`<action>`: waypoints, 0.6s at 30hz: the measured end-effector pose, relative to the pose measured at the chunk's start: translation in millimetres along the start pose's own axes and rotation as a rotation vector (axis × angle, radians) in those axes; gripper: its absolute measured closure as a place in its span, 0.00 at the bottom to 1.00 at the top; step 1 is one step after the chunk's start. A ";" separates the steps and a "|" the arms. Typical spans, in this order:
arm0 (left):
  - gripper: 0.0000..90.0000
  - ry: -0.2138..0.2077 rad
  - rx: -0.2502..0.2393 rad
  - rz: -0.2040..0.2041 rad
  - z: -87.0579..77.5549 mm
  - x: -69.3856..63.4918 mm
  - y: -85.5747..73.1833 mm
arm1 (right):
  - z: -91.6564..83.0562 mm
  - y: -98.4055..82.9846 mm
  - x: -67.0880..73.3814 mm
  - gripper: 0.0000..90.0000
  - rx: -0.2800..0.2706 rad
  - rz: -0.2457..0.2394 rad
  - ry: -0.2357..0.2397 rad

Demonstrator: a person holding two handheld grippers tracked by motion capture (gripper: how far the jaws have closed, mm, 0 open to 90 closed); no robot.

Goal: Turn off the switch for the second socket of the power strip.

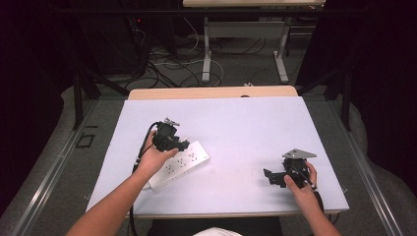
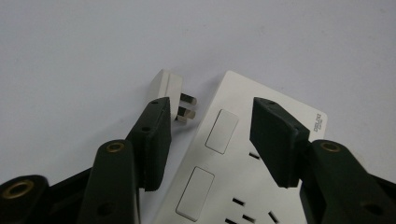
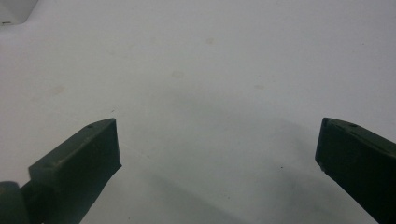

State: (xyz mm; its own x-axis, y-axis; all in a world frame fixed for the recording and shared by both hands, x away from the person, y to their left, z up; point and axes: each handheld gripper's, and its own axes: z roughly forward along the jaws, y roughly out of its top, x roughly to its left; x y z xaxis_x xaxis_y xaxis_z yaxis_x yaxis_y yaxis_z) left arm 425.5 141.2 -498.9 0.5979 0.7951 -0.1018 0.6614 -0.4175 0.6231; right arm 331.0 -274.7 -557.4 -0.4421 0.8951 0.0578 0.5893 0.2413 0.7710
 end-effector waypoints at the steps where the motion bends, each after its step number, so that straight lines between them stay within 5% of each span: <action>1: 0.51 0.003 -0.003 0.002 -0.5 -0.2 0.3 | 0.0 0.1 0.1 0.00 0.001 0.003 0.000; 18: 0.38 0.006 -0.055 -0.001 -19.8 -1.2 8.7 | -0.3 0.2 0.2 0.00 0.001 -0.002 -0.001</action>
State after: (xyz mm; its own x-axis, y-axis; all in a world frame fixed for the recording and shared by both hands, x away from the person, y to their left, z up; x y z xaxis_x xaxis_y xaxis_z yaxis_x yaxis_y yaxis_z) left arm 421.5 145.3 -478.0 0.5945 0.7982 -0.0973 0.6359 -0.3926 0.6645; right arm 330.8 -274.6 -557.0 -0.4423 0.8952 0.0553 0.5890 0.2434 0.7706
